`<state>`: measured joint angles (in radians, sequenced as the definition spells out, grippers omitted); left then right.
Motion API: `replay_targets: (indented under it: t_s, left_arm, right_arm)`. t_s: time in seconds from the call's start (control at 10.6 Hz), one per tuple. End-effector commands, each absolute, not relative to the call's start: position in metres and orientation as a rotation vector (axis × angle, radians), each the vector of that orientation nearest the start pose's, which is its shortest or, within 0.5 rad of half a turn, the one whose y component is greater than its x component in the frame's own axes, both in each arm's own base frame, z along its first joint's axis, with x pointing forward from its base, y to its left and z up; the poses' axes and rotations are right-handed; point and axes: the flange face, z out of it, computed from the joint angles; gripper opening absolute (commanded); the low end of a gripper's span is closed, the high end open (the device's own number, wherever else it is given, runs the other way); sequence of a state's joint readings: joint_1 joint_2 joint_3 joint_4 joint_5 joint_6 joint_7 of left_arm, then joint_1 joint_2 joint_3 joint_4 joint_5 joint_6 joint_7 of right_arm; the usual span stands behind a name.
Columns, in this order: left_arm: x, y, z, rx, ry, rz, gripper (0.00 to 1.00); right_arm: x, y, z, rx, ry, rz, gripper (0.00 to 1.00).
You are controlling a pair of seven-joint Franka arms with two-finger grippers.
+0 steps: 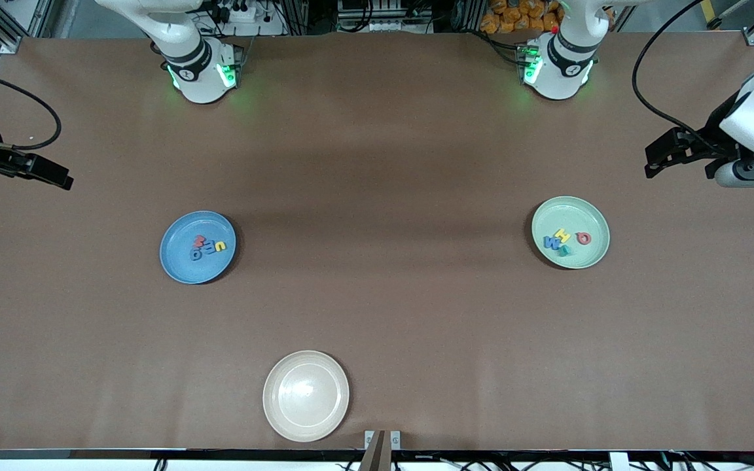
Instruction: Sort upper and lower case letters into plates
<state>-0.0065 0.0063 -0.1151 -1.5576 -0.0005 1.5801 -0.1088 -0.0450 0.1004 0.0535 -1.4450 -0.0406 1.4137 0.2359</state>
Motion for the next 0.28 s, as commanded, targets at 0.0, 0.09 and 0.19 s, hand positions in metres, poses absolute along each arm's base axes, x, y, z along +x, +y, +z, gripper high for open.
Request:
replay_targets:
  t_s: [0.0,0.09,0.19]
  left_arm:
    - [0.5555,-0.0686,0.6310,-3.173,0.038,-0.056,1.00]
    - [0.5555,-0.0686,0.6310,-3.173,0.038,-0.056,1.00]
    - [0.5555,-0.0686,0.6310,-3.173,0.038,-0.056,1.00]
  right_arm:
    - [0.5650,0.0014,0.6182,-3.153,0.346,0.201,1.00]
    - [0.5652,0.0006,0.6183,-3.153,0.346,0.199,1.00]
    - [0.5648,0.0015,0.6192,-3.153,0.341,0.197,1.00]
